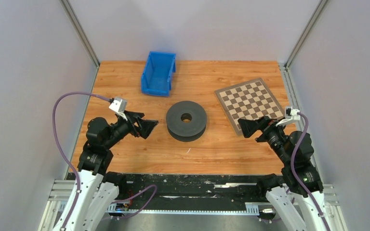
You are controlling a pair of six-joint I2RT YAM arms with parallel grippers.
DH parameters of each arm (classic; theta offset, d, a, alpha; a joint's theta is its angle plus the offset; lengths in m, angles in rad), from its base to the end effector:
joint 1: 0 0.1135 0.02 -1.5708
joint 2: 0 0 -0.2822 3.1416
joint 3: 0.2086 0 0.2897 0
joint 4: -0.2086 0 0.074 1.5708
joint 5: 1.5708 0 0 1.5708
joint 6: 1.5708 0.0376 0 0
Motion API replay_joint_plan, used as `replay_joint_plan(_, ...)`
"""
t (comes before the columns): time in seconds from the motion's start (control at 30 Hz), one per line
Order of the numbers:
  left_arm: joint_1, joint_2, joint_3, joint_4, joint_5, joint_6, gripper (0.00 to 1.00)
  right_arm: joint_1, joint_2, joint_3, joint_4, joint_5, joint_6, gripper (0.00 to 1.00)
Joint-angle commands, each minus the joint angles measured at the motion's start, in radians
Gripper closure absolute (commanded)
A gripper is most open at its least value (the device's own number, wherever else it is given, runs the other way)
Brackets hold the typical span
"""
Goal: Wrap the cables
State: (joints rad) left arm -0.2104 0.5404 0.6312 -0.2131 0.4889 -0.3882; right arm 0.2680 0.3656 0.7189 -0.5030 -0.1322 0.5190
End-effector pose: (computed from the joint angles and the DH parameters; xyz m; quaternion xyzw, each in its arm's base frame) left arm 0.1540 -0.0509 0.3311 0.0952 0.7381 -0.3628 0.5608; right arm 0.1063 0.0343 0.3521 0.0519 0.7558 0.2958 0.5819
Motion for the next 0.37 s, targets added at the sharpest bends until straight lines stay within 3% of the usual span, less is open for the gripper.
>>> replay_joint_plan(0.0, -0.003, -0.034, 0.023, 0.059, 0.006, -0.008, 0.0, 0.004, 0.002, 0.015, -0.03, -0.008, 0.04, 0.0)
replay_joint_plan(0.33, -0.002, -0.058, 0.016, 0.044, -0.056, 0.003, 0.0, 0.005, 0.051, 0.009, -0.033, -0.018, 0.055, 0.0)
